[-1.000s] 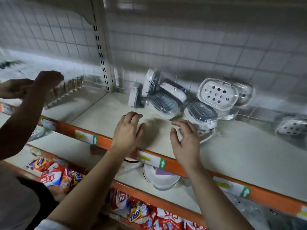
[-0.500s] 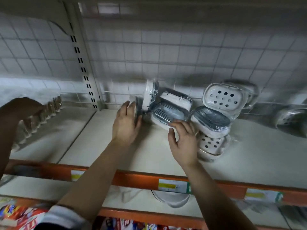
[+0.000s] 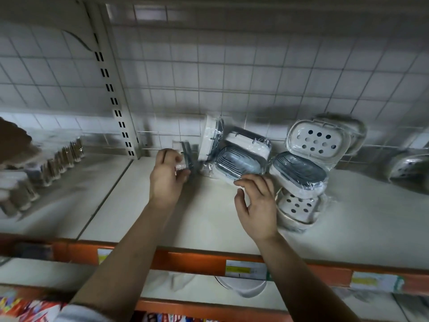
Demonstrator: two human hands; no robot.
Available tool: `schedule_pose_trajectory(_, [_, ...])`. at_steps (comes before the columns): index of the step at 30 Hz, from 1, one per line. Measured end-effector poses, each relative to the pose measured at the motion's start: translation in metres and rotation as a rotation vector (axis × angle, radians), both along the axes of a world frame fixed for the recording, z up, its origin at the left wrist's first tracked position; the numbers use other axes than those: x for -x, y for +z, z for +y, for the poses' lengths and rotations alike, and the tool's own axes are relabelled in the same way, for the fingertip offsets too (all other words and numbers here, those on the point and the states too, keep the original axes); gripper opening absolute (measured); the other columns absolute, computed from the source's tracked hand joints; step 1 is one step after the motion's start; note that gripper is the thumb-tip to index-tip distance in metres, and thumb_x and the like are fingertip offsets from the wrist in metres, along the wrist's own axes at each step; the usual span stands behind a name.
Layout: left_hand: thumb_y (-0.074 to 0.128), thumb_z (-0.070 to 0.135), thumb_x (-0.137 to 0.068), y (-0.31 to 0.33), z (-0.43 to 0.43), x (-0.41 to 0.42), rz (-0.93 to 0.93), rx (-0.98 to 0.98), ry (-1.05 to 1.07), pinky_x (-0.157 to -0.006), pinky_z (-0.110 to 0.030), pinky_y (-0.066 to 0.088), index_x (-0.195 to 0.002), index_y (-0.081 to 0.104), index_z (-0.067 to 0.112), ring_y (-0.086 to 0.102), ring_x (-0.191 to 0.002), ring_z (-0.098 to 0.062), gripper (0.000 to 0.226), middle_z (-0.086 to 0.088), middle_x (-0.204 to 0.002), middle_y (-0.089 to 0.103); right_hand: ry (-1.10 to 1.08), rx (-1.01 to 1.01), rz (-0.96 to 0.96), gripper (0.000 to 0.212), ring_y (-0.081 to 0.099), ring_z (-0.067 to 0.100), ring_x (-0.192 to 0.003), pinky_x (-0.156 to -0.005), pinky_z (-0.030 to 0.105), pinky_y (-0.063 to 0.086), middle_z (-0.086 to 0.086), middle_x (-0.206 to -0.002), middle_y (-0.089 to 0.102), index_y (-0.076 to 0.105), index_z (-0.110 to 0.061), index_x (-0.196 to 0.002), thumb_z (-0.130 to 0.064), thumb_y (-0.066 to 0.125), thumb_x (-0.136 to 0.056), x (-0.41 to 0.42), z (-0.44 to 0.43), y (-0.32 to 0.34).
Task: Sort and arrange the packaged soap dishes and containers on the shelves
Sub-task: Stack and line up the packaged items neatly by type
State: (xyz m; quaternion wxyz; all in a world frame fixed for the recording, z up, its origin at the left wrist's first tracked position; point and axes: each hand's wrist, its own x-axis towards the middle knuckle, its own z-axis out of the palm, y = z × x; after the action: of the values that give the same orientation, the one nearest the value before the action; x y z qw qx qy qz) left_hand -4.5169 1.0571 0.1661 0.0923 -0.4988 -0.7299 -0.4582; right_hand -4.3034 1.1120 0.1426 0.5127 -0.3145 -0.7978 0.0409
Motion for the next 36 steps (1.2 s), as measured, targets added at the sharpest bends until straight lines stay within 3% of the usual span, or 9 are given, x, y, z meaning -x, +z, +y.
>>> schedule_pose_trajectory(3, [0.076, 0.002, -0.079, -0.003, -0.015, 0.002, -0.063, -0.069, -0.016, -0.070, -0.016, 0.045, -0.108, 0.059, 0.006, 0.042, -0.081, 0.003, 0.034, -0.010, -0.115, 0.054, -0.009, 0.015, 0.003, 0.022, 0.050, 0.020, -0.106, -0.096, 0.038, 0.044, 0.005, -0.106, 0.065, 0.072, -0.009, -0.096, -0.010, 0.054, -0.083, 0.000, 0.001, 0.000])
schedule_pose_trajectory(8, [0.073, 0.001, -0.082, -0.016, -0.035, 0.003, -0.220, -0.163, -0.087, -0.081, -0.009, 0.047, -0.124, 0.064, 0.014, 0.052, -0.100, -0.011, 0.046, -0.004, -0.119, 0.047, -0.011, 0.045, -0.041, 0.025, 0.053, 0.027, -0.108, -0.097, 0.044, 0.044, 0.006, -0.110, 0.064, 0.072, -0.010, -0.100, -0.014, 0.052, -0.084, 0.000, 0.001, -0.001])
schedule_pose_trajectory(12, [0.069, 0.007, -0.087, -0.026, -0.041, 0.006, -0.364, -0.151, -0.024, -0.092, -0.024, 0.050, -0.124, 0.062, 0.010, 0.056, -0.112, -0.025, 0.037, -0.004, -0.123, 0.046, -0.016, 0.073, -0.066, 0.027, 0.050, 0.030, -0.118, -0.103, 0.046, 0.042, 0.007, -0.117, 0.064, 0.072, -0.011, -0.104, -0.015, 0.053, -0.085, 0.001, -0.001, -0.002])
schedule_pose_trajectory(15, [0.074, 0.029, -0.084, -0.027, -0.041, 0.005, -0.383, -0.111, 0.070, -0.082, -0.008, 0.045, -0.118, 0.061, 0.011, 0.056, -0.106, -0.019, 0.040, -0.004, -0.129, 0.046, -0.010, 0.106, -0.093, 0.028, 0.044, 0.030, -0.128, -0.108, 0.044, 0.037, 0.008, -0.124, 0.062, 0.070, -0.011, -0.108, -0.011, 0.058, -0.083, 0.001, 0.000, -0.003])
schedule_pose_trajectory(18, [0.076, 0.037, -0.081, -0.027, -0.038, 0.003, -0.305, -0.007, 0.166, -0.093, -0.033, 0.048, -0.119, 0.057, 0.004, 0.054, -0.109, -0.027, 0.054, -0.013, -0.127, 0.050, -0.013, 0.141, -0.112, 0.031, 0.039, 0.029, -0.134, -0.113, 0.040, 0.032, 0.008, -0.130, 0.058, 0.068, -0.012, -0.114, -0.012, 0.059, -0.084, 0.001, -0.001, -0.001])
schedule_pose_trajectory(20, [0.072, 0.033, -0.085, -0.027, -0.037, 0.002, -0.166, 0.055, 0.235, -0.102, -0.043, 0.038, -0.123, 0.056, 0.002, 0.052, -0.115, -0.036, 0.051, -0.018, -0.127, 0.056, -0.008, 0.175, -0.109, 0.033, 0.039, 0.032, -0.134, -0.112, 0.044, 0.033, 0.010, -0.132, 0.056, 0.066, -0.010, -0.117, -0.012, 0.061, -0.085, 0.001, 0.000, 0.002])
schedule_pose_trajectory(25, [0.058, 0.022, -0.095, -0.026, -0.036, -0.002, 0.031, 0.146, 0.215, -0.107, -0.046, 0.028, -0.129, 0.061, 0.010, 0.038, -0.136, -0.036, 0.036, -0.013, -0.140, 0.054, -0.030, 0.266, -0.243, 0.038, 0.042, 0.034, -0.130, -0.111, 0.049, 0.033, 0.012, -0.134, 0.053, 0.060, -0.005, -0.125, -0.016, 0.062, -0.089, 0.002, 0.013, 0.016])
schedule_pose_trajectory(31, [0.052, 0.049, -0.084, -0.026, -0.035, -0.006, 0.059, 0.283, 0.065, -0.110, -0.050, 0.033, -0.119, 0.066, 0.008, 0.039, -0.135, -0.040, 0.055, -0.016, -0.131, 0.059, -0.073, 0.308, -0.411, 0.050, 0.022, 0.030, -0.142, -0.118, 0.043, 0.021, 0.010, -0.148, 0.038, 0.048, -0.014, -0.141, -0.025, 0.055, -0.093, 0.005, 0.029, 0.026])
schedule_pose_trajectory(36, [0.074, 0.029, -0.082, -0.026, -0.036, -0.006, 0.038, 0.252, 0.092, -0.106, -0.052, 0.035, -0.099, 0.065, 0.007, 0.054, -0.108, -0.039, 0.029, -0.014, -0.104, 0.063, -0.161, 0.308, -0.463, 0.052, 0.027, 0.029, -0.133, -0.112, 0.041, 0.027, 0.007, -0.144, 0.041, 0.052, -0.023, -0.135, -0.040, 0.060, -0.086, 0.005, 0.029, 0.023])
